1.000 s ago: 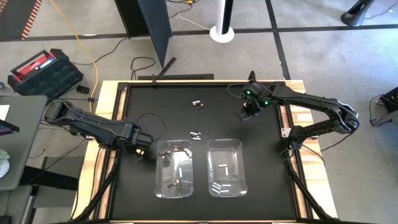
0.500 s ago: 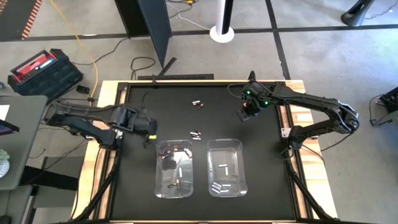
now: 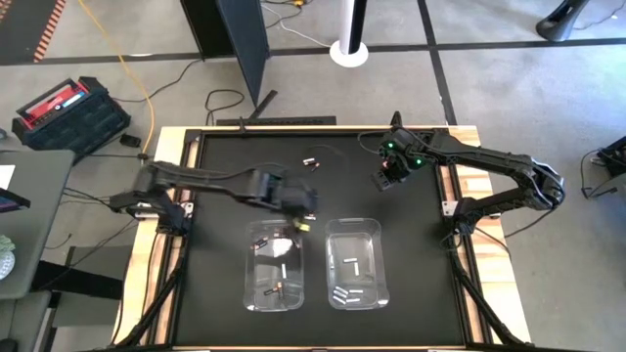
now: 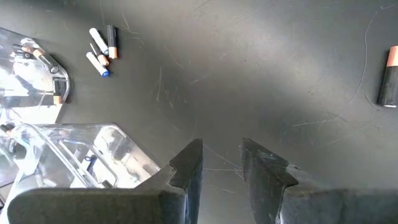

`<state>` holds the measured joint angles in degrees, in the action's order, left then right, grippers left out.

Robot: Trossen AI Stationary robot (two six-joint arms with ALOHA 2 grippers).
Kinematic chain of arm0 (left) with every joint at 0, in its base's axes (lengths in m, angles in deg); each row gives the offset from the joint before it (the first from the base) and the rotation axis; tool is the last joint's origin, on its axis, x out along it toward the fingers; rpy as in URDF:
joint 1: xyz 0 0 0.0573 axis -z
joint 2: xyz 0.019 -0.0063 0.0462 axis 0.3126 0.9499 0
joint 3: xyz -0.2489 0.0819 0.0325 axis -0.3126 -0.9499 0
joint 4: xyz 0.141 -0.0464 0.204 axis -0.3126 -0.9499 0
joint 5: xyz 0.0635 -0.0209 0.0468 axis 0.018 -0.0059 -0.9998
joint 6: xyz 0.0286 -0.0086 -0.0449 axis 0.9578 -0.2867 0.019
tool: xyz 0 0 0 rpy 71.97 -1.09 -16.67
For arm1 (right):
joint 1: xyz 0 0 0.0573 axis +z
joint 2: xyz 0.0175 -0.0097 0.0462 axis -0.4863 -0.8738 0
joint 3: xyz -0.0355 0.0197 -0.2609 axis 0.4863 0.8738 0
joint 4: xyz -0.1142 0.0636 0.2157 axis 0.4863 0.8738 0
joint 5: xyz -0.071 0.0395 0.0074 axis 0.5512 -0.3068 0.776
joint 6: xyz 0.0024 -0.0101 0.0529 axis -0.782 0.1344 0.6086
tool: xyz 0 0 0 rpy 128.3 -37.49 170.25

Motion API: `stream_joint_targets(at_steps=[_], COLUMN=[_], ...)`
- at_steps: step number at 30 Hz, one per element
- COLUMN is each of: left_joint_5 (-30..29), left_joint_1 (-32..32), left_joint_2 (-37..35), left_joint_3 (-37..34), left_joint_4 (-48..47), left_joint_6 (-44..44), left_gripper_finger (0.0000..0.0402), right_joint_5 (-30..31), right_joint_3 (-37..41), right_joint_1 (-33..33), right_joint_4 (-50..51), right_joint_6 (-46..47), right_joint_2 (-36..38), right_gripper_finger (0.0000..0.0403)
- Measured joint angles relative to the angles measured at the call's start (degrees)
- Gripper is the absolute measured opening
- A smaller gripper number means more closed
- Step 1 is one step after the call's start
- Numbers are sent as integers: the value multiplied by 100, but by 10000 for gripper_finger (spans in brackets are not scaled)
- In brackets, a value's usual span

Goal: Sort batteries
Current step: Put the white battery into the right transparent bin

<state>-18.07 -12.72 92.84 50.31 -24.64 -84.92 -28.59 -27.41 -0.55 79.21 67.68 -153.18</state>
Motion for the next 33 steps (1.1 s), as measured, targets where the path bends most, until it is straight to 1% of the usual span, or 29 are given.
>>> stream_joint_targets(at_steps=[4, 7, 10, 15, 19, 23, 27, 33], left_joint_5=[134, 243, 353, 935, 1224, 1391, 1452, 1241], left_joint_1=[0, 2, 2, 25, 166, 311, 369, 352], left_joint_2=[860, 1402, 1925, 2777, 3300, 3593, 3632, 3624], left_joint_3=[1115, 1801, 2326, 3043, 3388, 3503, 3456, 3424], left_joint_4=[397, 695, 847, 853, 791, 837, 952, 911], left_joint_6=[497, 718, 798, 624, 453, 238, -61, -259], left_gripper_finger=[32, 32, 32, 32, 32, 32, 32, 32], right_joint_5=[0, 0, 0, 0, 0, 0, 0, 0], right_joint_3=[0, 0, 0, 0, 0, 1, 1, 0], right_joint_1=[0, 0, 0, 0, 0, 0, 0, -7], right_joint_4=[0, -2, -54, -147, -131, -71, -64, -25], right_joint_6=[-2, -2, -2, -8, -92, -286, -320, -415], right_joint_2=[0, 0, 0, 0, 0, 0, 0, 0], right_gripper_finger=[127, 127, 127, 127, 127, 127, 127, 127])
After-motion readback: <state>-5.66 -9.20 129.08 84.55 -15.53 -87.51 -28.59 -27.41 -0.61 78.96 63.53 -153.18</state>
